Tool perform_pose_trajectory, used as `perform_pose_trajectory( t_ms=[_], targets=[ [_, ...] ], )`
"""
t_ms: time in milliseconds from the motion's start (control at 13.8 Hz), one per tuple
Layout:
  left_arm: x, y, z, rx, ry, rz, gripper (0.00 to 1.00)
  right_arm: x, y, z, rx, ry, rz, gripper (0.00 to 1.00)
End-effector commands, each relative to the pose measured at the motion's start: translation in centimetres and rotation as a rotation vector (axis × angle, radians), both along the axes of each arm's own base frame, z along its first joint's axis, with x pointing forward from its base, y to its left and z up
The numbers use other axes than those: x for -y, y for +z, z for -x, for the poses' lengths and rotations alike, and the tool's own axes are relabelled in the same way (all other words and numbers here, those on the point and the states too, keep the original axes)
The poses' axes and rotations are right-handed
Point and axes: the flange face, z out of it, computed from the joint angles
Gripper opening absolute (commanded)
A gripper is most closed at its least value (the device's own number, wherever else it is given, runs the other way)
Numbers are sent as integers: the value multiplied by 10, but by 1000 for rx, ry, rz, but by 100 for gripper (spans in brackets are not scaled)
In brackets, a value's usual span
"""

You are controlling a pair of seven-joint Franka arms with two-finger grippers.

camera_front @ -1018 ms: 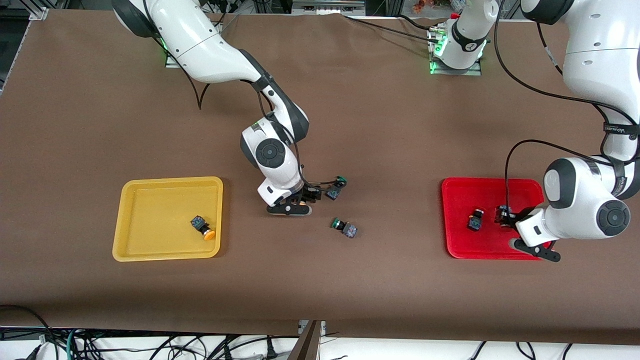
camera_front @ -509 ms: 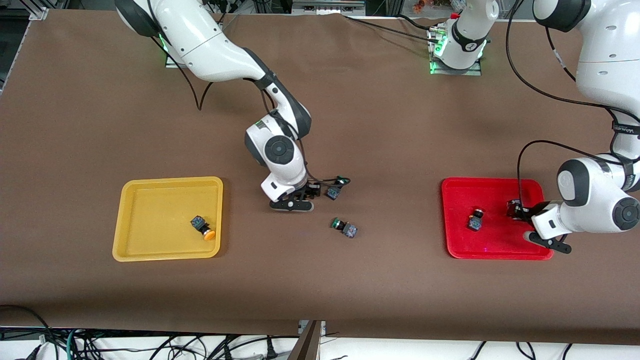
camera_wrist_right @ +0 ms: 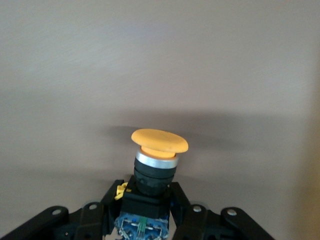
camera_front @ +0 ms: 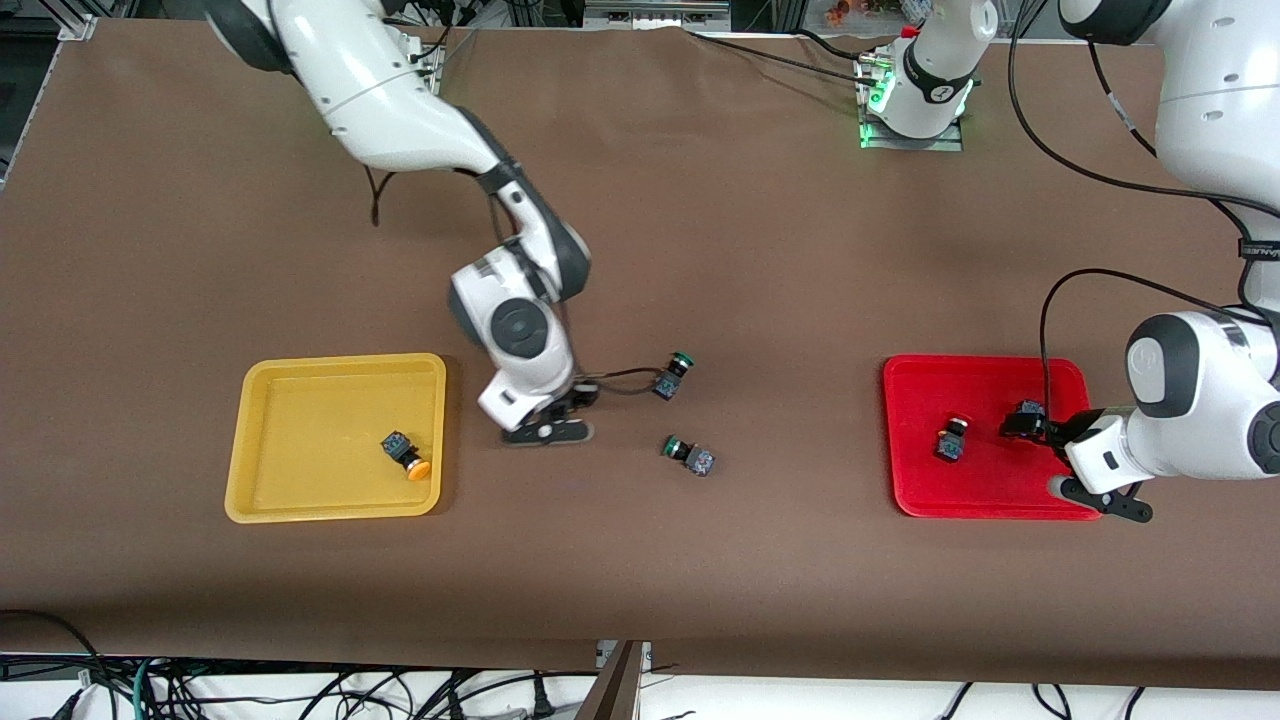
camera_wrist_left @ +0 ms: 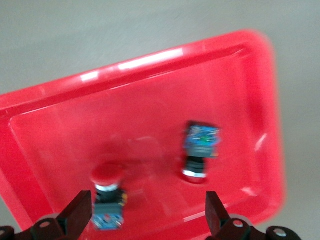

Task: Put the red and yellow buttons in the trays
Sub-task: 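Place the yellow button in the yellow tray while the left gripper withdraws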

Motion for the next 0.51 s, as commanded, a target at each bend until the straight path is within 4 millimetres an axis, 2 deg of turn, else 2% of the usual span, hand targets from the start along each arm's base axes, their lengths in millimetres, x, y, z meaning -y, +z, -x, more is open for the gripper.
perform_pose_trajectory(
  t_ms=[0, 145, 218, 291, 364, 436],
  targets=[
    [47, 53, -10, -9, 15, -37, 100, 80, 29, -25, -69, 133, 9, 0],
    [63, 94, -7, 15, 47, -58, 100, 144, 48, -41, -112, 216, 10, 0],
    [67, 120, -3, 40, 80, -68, 100, 174, 47, -45, -138, 237, 8, 6],
    [68, 148, 4, 69, 98, -75, 100, 205, 39, -46, -164, 248, 3, 20],
    [70, 173, 15, 95, 101, -81, 100, 236, 31, -45, -181, 264, -6, 26],
    [69, 199, 32, 117, 103, -91, 100, 254, 25, -43, -196, 270, -13, 50]
  ],
)
